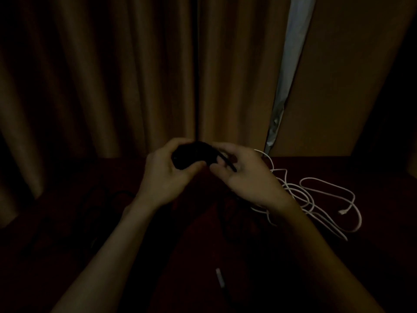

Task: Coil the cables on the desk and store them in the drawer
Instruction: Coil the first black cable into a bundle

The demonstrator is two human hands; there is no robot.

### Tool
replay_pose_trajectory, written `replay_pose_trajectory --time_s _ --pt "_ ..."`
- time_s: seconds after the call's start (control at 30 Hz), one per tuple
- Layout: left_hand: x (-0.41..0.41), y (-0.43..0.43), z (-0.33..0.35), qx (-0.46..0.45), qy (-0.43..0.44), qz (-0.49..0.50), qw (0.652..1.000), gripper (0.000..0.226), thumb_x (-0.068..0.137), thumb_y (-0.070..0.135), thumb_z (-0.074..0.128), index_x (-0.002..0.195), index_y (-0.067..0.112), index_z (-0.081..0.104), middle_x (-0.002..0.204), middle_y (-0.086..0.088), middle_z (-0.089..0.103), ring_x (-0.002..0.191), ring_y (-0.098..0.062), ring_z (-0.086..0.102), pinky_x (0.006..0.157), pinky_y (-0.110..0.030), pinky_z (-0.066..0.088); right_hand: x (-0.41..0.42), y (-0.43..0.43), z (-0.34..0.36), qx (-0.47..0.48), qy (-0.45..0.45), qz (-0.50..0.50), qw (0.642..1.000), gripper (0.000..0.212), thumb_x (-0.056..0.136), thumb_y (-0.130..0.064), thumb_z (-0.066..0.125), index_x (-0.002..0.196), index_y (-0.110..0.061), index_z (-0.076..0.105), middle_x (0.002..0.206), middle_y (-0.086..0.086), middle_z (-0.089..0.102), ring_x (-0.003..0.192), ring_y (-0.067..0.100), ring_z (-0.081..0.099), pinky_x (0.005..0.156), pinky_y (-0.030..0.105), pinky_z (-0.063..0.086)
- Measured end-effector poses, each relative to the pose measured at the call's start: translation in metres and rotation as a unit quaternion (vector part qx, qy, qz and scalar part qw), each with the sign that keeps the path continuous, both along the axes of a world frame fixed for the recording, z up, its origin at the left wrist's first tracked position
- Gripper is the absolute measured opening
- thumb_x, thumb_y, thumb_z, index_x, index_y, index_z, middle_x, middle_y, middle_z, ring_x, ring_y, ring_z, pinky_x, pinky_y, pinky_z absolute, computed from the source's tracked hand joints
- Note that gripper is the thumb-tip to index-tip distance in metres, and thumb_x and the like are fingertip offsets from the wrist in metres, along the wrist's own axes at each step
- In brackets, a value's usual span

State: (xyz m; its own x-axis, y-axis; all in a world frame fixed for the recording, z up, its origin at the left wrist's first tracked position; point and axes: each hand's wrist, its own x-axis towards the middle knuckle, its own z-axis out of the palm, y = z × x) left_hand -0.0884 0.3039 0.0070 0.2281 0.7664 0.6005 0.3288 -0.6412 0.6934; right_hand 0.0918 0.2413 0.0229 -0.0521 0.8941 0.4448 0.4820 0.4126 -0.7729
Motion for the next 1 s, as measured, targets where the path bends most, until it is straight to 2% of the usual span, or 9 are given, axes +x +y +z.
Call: replay_pose_trajectory --time_s 0.13,0.27,0.4,0.47,0.6,0.7,0.77,0.83,1.0 --pt "0.003 -0.004 0.007 -0.058 -0.146 0.005 0.988 0.040 0.084 0.023 0.082 0.121 0.022 0.067 0.105 0.014 0.072 0.099 0.004 0.068 0.080 -0.014 0.054 -0.017 0.005 -0.007 -0.054 0.234 0.029 0.970 0.029 0.106 -0.025 0.052 0.102 -0.004 0.071 0.065 -0.004 0.047 0.052 0.001 0.039 0.046 0.014 0.032" --pt "0.010 -0.013 0.016 -0.221 -0.317 -0.133 0.913 0.047 0.080 0.023 0.079 0.123 0.009 0.067 0.115 -0.006 0.075 0.108 -0.020 0.072 0.088 -0.034 0.059 -0.018 0.011 -0.014 -0.052 0.304 0.019 0.951 0.024 0.100 -0.027 0.062 0.083 -0.010 0.063 0.058 -0.007 0.047 0.048 0.004 0.035 0.044 0.015 0.029" --pt "0.025 -0.028 0.022 -0.367 -0.350 -0.241 0.827 0.039 0.085 0.034 0.068 0.116 0.009 0.073 0.116 -0.008 0.075 0.105 -0.017 0.073 0.077 -0.022 0.059 -0.010 0.008 -0.011 -0.061 0.330 0.122 0.934 0.035 0.092 -0.036 0.066 0.110 -0.007 0.058 0.069 -0.007 0.056 0.049 0.002 0.038 0.043 0.016 0.026" --pt "0.026 -0.033 0.024 -0.401 -0.321 -0.278 0.812 0.036 0.087 0.041 0.064 0.107 0.015 0.079 0.111 -0.007 0.076 0.093 -0.015 0.073 0.070 -0.022 0.060 -0.006 0.001 -0.007 -0.049 0.305 0.146 0.940 0.024 0.094 -0.029 0.060 0.103 -0.006 0.060 0.069 -0.009 0.062 0.050 0.000 0.049 0.045 0.011 0.033" --pt "0.020 -0.028 0.021 -0.308 -0.204 -0.223 0.902 0.038 0.096 0.044 0.057 0.119 0.018 0.072 0.117 -0.007 0.074 0.103 -0.021 0.071 0.081 -0.033 0.059 -0.003 -0.003 -0.003 -0.017 0.261 0.110 0.959 0.021 0.088 -0.034 0.063 0.082 -0.014 0.066 0.057 -0.012 0.058 0.046 -0.001 0.049 0.046 0.010 0.036" --pt "0.015 -0.025 0.016 -0.140 -0.117 -0.180 0.967 0.036 0.099 0.024 0.063 0.135 0.026 0.055 0.131 0.008 0.062 0.117 -0.011 0.064 0.077 -0.031 0.060 -0.004 0.002 -0.003 -0.006 0.269 0.040 0.962 0.051 0.079 -0.047 0.074 0.091 0.002 0.067 0.059 0.000 0.052 0.045 0.007 0.041 0.043 0.019 0.030" --pt "0.015 -0.025 0.012 -0.033 -0.039 -0.198 0.979 0.054 0.094 0.015 0.070 0.141 0.028 0.048 0.133 0.014 0.059 0.119 -0.004 0.062 0.086 -0.027 0.058 -0.004 0.003 -0.001 -0.001 0.264 0.001 0.965 0.067 0.075 -0.050 0.076 0.098 0.013 0.065 0.060 0.003 0.057 0.045 0.009 0.046 0.041 0.020 0.032" --pt "0.018 -0.026 0.008 0.029 0.003 -0.183 0.983 0.055 0.093 0.016 0.071 0.141 0.023 0.046 0.127 0.016 0.063 0.115 0.000 0.063 0.091 -0.018 0.051 -0.003 0.000 0.001 -0.005 0.235 -0.016 0.972 0.070 0.068 -0.056 0.076 0.101 0.006 0.069 0.067 0.001 0.068 0.051 0.008 0.059 0.044 0.019 0.041" --pt "0.021 -0.022 -0.001 0.043 0.007 -0.155 0.987 0.039 0.099 0.033 0.060 0.135 0.028 0.046 0.104 0.013 0.068 0.085 -0.003 0.067 0.070 -0.015 0.050 0.003 -0.001 0.002 0.007 0.168 -0.028 0.985 0.060 0.077 -0.057 0.071 0.084 0.003 0.068 0.071 0.016 0.065 0.067 0.017 0.062 0.062 0.031 0.045"
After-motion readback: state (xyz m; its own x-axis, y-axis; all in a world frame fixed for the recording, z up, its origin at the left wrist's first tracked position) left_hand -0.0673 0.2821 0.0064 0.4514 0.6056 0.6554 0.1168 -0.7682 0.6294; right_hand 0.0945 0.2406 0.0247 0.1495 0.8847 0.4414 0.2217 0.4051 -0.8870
